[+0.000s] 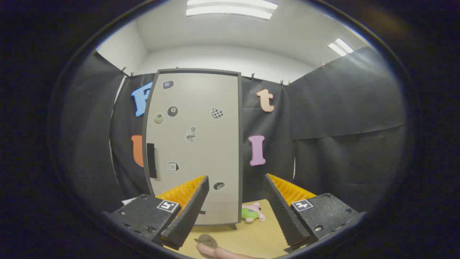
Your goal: Open the shoe cabinet door, grab the shoes and put them into the shoe cabinet, then close the shoe cabinet door.
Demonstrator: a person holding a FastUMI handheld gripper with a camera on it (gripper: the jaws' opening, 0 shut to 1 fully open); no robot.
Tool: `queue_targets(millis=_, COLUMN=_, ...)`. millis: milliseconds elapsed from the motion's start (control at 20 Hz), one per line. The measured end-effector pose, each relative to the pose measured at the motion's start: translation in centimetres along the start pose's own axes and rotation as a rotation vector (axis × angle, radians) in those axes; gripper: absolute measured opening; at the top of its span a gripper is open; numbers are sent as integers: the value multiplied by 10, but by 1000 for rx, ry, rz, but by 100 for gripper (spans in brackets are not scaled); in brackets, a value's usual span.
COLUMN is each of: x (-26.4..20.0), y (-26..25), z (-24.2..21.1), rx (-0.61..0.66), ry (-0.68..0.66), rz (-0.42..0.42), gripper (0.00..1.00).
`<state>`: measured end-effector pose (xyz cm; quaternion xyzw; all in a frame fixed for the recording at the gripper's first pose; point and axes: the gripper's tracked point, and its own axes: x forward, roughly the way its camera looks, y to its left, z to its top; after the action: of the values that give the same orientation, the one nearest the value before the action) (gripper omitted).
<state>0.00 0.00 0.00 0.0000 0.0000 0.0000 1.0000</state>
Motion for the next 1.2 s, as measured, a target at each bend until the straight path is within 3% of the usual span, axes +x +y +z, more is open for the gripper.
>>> queue_targets(millis=350, x=26, y=6, z=-5, rx=-26, ry=5, rz=-6, gripper=99)
queue_targets(millis=750, x=77, y=52, z=-23, rx=7, ry=61, rz=72, gripper=99)
queue_targets(millis=1000, x=124, y=129, z=-30, rx=12, ry=92, rz=223, gripper=99)
queue_targets(millis=1200, x=141, y=195, z=-26, rx=95, ry=93, rz=386, gripper=99)
